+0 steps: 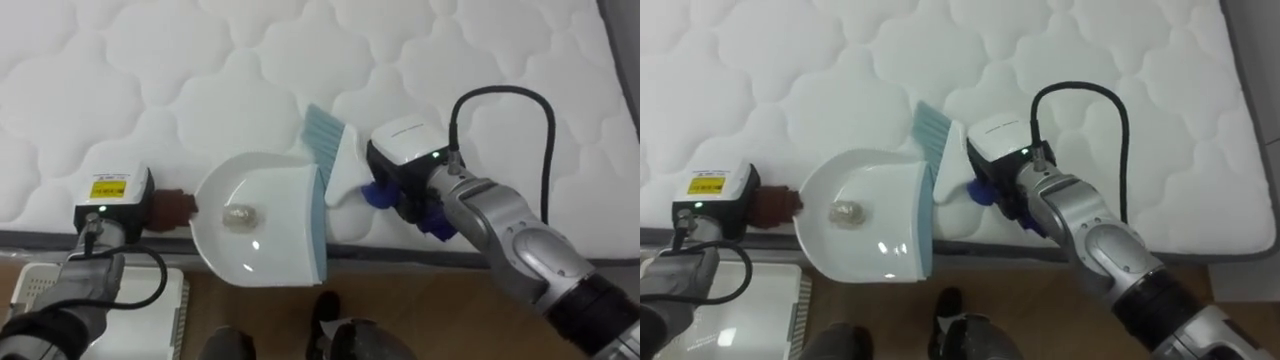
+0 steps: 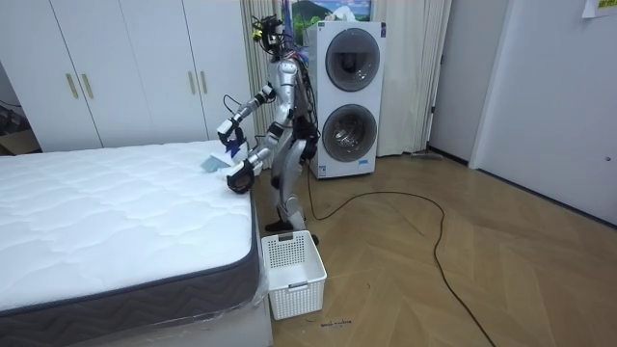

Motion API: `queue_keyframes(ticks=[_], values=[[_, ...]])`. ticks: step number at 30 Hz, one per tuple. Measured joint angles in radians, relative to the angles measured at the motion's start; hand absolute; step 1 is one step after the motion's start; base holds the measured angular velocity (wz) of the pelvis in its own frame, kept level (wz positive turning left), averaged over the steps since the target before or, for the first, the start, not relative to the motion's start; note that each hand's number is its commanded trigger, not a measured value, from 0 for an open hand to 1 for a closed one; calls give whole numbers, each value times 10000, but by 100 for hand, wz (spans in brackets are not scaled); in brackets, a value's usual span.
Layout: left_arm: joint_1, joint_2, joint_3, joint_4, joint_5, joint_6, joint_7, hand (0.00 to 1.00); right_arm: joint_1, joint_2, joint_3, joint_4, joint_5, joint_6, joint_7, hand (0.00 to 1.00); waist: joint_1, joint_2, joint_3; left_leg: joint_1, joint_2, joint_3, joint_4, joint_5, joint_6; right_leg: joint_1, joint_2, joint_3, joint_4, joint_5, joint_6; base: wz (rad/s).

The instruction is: Clean bed

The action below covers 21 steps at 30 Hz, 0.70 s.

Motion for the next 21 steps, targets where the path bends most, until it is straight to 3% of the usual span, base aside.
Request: queue_keyframes(ticks=[6, 12, 14, 18, 21], values=[[164, 3, 287, -16, -18, -528, 509, 100, 12, -33, -392, 1391, 1006, -586, -778, 100, 11, 28, 28, 164, -46, -77, -2, -44, 28, 202, -31, -34, -6, -34, 55, 3], [511, -132, 1159, -327, -18, -639, 1031, 100, 236, -30, -1139, 2484, 1611, -1178, -1324, 100, 72, 119, 96, 735, -268, 16, -382, -28, 89, 576, -200, 86, -25, -134, 204, 2], [696, -247, 1380, -469, -20, -641, 1311, 100, 442, -47, -1413, 2565, 1801, -1234, -1487, 100, 75, 207, 138, 1069, -366, 23, -635, -5, 120, 865, -255, 103, -120, -162, 252, 2], [1359, -410, 1957, -1392, -222, -641, 1659, 100, 650, 68, -1931, 3720, 2922, -1343, -1834, 100, 95, 372, 111, 1815, -490, 5, -1212, 52, 142, 1562, -204, 95, -515, -187, 385, 6], [1893, -603, 2273, -2178, -229, -627, 1788, 100, 965, 78, -2690, 4145, 3741, -1103, -1945, 100, 119, 531, 72, 2405, -616, 9, -1697, 100, 205, 2042, -286, 106, -692, -280, 532, 8]])
